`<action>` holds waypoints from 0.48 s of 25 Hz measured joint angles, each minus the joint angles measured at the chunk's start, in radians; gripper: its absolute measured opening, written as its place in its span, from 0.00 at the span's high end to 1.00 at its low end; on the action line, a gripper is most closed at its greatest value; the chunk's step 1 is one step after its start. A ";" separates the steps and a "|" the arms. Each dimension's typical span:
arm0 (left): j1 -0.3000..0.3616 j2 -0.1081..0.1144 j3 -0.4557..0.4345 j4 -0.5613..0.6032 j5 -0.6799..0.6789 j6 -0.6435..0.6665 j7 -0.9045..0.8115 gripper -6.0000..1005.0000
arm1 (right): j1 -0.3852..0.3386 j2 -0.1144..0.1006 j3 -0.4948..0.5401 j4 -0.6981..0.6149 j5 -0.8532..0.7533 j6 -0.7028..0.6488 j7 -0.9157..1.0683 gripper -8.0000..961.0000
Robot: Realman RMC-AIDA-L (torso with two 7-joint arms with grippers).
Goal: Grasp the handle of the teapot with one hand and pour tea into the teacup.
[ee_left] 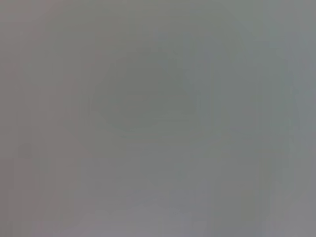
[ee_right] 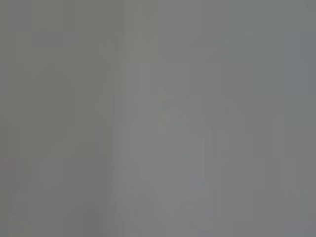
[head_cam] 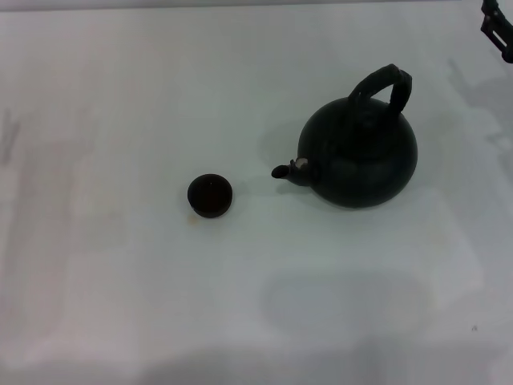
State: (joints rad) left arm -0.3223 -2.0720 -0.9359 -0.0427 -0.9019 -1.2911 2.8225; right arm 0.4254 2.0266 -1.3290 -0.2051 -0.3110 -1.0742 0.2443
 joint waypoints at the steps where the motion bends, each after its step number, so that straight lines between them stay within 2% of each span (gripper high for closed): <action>1: 0.000 0.000 0.001 0.000 0.002 0.007 0.000 0.14 | 0.001 0.000 0.000 0.003 0.008 0.012 -0.021 0.16; 12: -0.014 -0.004 0.007 -0.011 0.021 0.113 0.000 0.14 | 0.001 0.000 0.000 0.037 0.060 0.039 0.015 0.16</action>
State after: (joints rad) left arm -0.3360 -2.0762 -0.9292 -0.0538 -0.8804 -1.1785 2.8225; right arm 0.4265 2.0264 -1.3291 -0.1678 -0.2508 -1.0347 0.2594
